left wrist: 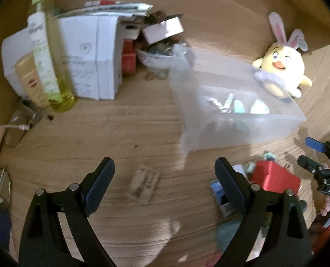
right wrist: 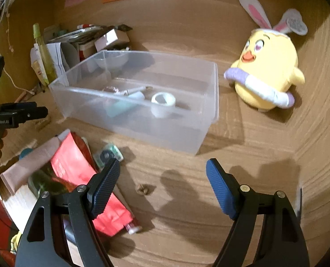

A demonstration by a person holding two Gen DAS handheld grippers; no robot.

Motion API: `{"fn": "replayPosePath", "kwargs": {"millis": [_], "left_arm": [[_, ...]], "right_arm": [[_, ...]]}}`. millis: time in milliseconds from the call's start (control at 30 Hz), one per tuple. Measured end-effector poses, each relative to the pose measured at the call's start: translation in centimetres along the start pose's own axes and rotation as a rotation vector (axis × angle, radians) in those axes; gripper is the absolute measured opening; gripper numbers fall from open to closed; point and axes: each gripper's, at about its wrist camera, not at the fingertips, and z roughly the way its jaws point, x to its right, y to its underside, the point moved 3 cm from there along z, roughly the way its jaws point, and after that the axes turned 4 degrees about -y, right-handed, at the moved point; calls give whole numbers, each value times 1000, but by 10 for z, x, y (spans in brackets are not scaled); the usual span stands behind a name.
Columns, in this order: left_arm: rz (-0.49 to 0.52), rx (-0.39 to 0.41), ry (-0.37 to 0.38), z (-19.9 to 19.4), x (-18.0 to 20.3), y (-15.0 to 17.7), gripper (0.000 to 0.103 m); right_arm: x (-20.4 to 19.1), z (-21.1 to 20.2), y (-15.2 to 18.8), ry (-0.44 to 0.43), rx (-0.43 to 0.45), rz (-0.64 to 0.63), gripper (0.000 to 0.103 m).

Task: Organize objects
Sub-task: 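Grasp the small brown bead with the right gripper while the left gripper grasps the eraser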

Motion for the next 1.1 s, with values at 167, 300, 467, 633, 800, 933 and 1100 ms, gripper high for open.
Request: {"fn": "replayPosePath", "kwargs": {"millis": [167,300,467,633,800,933,1100], "left_arm": [[-6,-36,-24,10,-10,9,90],[-11,-42,-40,12,-15,12,87],[45,-57,-71,15,-9,15,72],[79,-43,-87,13,-4,16,58],[75,-27,-92,9,-9,17,37],[102,-22,-75,12,-1,18,23],[90,-15,-35,9,6,17,23]], "right_arm": [[7,9,9,-33,-47,27,56],[5,14,14,-57,-71,13,45],[-5,18,17,-74,-87,-32,31],[-7,23,17,-88,-93,-39,19],[-10,27,21,-74,-100,-69,13],[-12,27,21,-62,-87,-76,12],[-11,21,16,-55,-57,-66,12]]}}
